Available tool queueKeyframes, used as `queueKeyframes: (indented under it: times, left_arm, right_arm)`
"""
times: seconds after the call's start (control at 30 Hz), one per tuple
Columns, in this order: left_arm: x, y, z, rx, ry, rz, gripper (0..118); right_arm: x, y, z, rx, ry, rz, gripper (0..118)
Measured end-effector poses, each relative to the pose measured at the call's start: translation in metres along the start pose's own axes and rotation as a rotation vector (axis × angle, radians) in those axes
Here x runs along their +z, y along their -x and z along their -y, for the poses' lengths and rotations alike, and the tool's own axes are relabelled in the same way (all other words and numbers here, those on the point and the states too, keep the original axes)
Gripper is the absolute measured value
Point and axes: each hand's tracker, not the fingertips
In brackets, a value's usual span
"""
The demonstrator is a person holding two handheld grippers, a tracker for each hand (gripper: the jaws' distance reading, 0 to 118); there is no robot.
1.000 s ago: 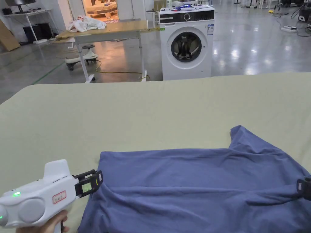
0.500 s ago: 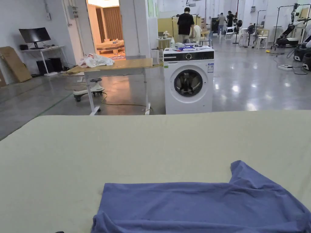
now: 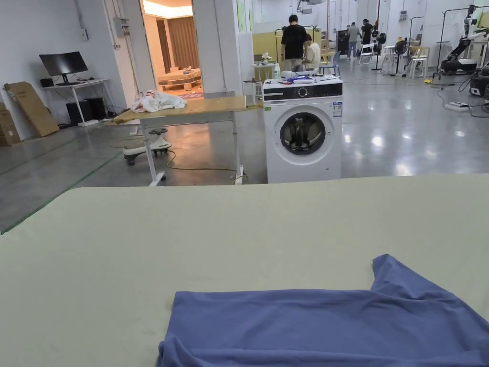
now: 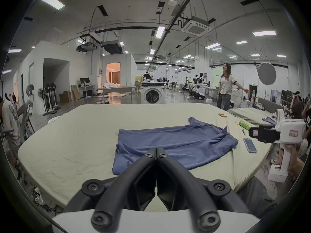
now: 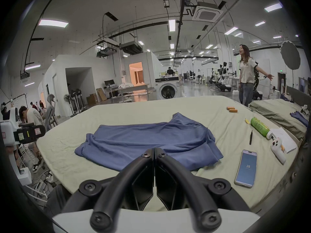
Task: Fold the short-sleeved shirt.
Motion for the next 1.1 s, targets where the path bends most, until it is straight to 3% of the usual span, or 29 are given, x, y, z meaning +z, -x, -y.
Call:
queueKeyframes:
  times: [0.17,0.23,0.3,0.37,0.43,0.57,0.67,0.77,0.83,0.97,1.0,1.07,1.1]
  left_arm:
    - [-0.016,0.017,0.003,0.045,0.007,-0.064,0]
    - [-0.034,0.030,0.003,0.066,0.105,-0.099,25]
    - [-0.058,0.048,0.008,0.085,0.157,-0.067,68]
    - [-0.091,0.069,0.015,0.152,0.198,-0.048,75]
    - [-0.128,0.091,0.023,0.258,0.318,-0.030,74]
    - [-0.192,0.114,0.050,0.201,0.408,-0.085,64]
    - [-0.224,0.124,0.067,0.176,0.492,-0.138,36]
    - [-0.235,0.125,0.076,0.199,0.541,-0.120,28]
    - [-0.230,0.112,0.072,0.121,0.535,-0.101,11]
    - [-0.239,0.097,0.076,0.032,0.572,-0.097,5]
    - [-0.240,0.098,0.077,0.039,0.577,-0.100,5]
    - [-0.242,0.103,0.077,0.057,0.588,-0.096,5]
    - [-0.241,0.103,0.077,0.058,0.589,-0.091,5]
  right_arm:
    - [-0.002,-0.004,0.005,-0.008,0.007,0.017,0]
    - [-0.002,-0.005,0.008,-0.018,0.016,0.019,0]
    - [-0.001,-0.010,0.013,-0.042,0.024,0.017,0]
    - [0.000,-0.014,0.018,-0.071,0.042,0.007,0]
    - [0.003,-0.018,0.023,-0.086,0.055,0.012,0]
    - [0.014,-0.026,0.032,-0.104,0.074,0.052,0]
    - [0.022,-0.035,0.038,-0.126,0.084,0.084,0]
    - [0.026,-0.044,0.043,-0.132,0.106,0.120,0]
    - [0.026,-0.050,0.044,-0.147,0.115,0.130,0]
    - [-0.008,-0.071,0.035,-0.128,0.117,0.144,4]
    - [-0.022,-0.078,0.030,-0.126,0.129,0.151,20]
    - [-0.060,-0.095,0.016,-0.145,0.213,0.191,71]
    - [-0.075,-0.102,0.015,-0.148,0.201,0.192,77]
